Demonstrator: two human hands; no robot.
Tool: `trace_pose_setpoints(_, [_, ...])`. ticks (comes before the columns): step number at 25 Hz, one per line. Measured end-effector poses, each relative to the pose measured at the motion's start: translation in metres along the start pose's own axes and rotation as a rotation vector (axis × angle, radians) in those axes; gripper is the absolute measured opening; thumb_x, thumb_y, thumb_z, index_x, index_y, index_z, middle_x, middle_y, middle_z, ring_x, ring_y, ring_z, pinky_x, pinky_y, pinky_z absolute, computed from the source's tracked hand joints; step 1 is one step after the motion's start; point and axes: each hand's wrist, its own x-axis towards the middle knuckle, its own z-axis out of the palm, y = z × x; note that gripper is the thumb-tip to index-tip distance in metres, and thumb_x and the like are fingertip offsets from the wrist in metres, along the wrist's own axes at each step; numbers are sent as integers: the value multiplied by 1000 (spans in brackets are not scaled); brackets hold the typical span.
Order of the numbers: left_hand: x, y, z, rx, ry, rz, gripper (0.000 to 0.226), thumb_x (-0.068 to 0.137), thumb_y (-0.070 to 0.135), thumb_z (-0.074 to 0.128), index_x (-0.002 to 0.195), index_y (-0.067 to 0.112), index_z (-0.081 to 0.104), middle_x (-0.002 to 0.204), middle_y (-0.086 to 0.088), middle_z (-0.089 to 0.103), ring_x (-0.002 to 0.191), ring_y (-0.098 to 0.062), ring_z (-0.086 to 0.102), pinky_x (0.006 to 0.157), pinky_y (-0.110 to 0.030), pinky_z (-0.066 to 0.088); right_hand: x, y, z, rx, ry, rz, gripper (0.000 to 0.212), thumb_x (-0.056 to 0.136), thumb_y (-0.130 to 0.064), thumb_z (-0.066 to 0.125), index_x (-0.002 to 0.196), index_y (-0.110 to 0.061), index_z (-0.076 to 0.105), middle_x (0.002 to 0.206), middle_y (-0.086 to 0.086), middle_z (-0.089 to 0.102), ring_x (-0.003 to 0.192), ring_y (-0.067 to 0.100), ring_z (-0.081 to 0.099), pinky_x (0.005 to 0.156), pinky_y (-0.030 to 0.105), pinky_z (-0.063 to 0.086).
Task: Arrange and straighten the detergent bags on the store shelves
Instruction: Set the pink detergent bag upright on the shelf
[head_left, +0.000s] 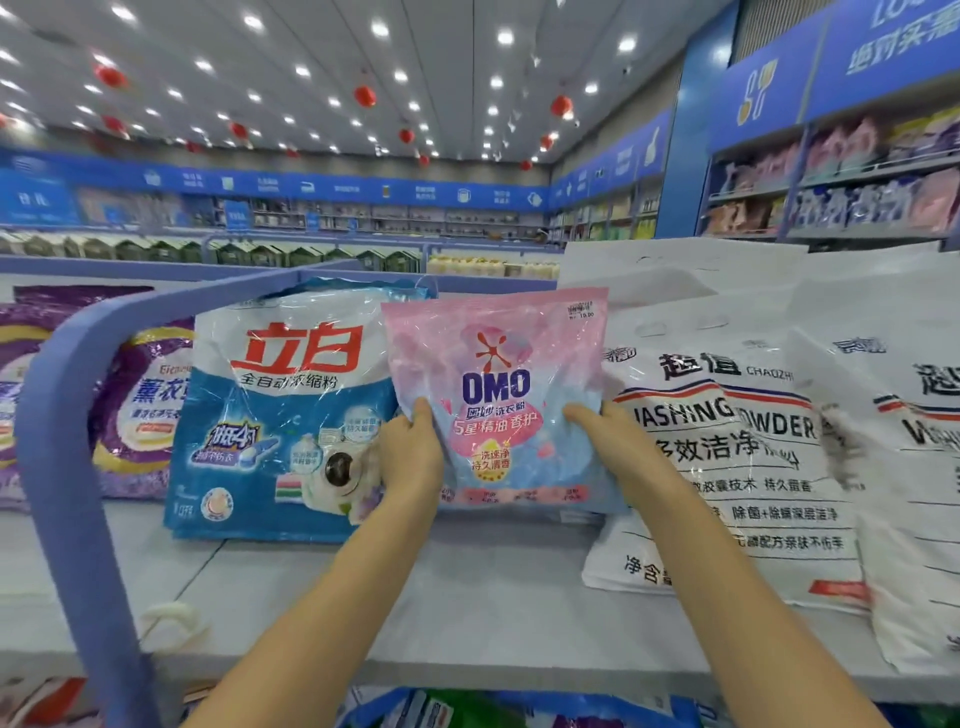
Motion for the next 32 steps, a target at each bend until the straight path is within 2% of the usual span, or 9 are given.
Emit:
trace_pose_setpoints(5, [2,-25,24,-65,45,10,41,100,30,34,63,13,43,64,-3,42,69,-19,44,64,-28,32,6,28,46,-326,414,-49,42,96,-42,39,120,-9,51,103,12,62,100,33,58,80,34,39])
trace_pose_setpoints(10, [17,-34,28,-263,97,-91,34,100,25,35,123,5,51,110,-11,54,99,-24,48,88,-33,37,20,36,43,-319,444,-125,39,95,-28,42,132,-13,40,116,8,61,99,31,59,78,34,41])
trace_pose_setpoints(16, [27,-36,28,-304,253,-125,35,101,32,32,113,10,57,115,-14,59,109,-31,54,91,-31,34,43,33,58,-162,593,-14,32,99,-28,35,122,-9,47,107,10,63,93,30,59,68,29,33])
trace_pose_setpoints(20, [28,-31,26,-337,275,-131,25,101,31,31,98,18,53,102,-6,56,96,-20,50,89,-29,31,50,39,61,-122,725,-53,30,99,-25,35,117,-10,54,101,12,66,83,28,57,64,29,34])
trace_pose_setpoints(22, [30,-35,25,-350,239,-123,29,100,33,31,108,16,54,112,-6,57,106,-24,53,97,-34,37,48,42,62,-126,733,-91,27,99,-22,36,117,-9,51,97,13,65,74,24,51,61,30,32])
trace_pose_setpoints(25, [34,-41,20,-223,119,-86,43,99,32,35,138,16,36,142,-10,41,128,-29,40,107,-39,32,36,44,61,-134,654,-246,25,94,-9,40,119,-9,41,99,3,57,74,21,52,52,28,34])
trace_pose_setpoints(27, [28,-44,15,-110,39,6,59,95,32,44,145,16,19,152,-9,25,138,-28,27,113,-40,24,27,39,58,-177,661,-469,34,87,-1,46,120,-8,40,111,3,51,91,12,48,69,12,39])
trace_pose_setpoints(30, [1,-53,5,1,-127,170,86,88,24,60,149,16,1,157,-3,2,145,-20,3,118,-37,8,37,10,53,-503,679,-876,38,83,-9,53,120,-8,45,117,11,53,107,19,43,96,26,32])
trace_pose_setpoints(32, [-14,-53,4,310,-177,472,86,85,27,64,149,17,7,157,-5,3,145,-20,3,115,-31,6,56,-22,52,-824,448,-944,42,87,-30,53,124,-11,47,119,10,57,111,25,45,100,34,28])
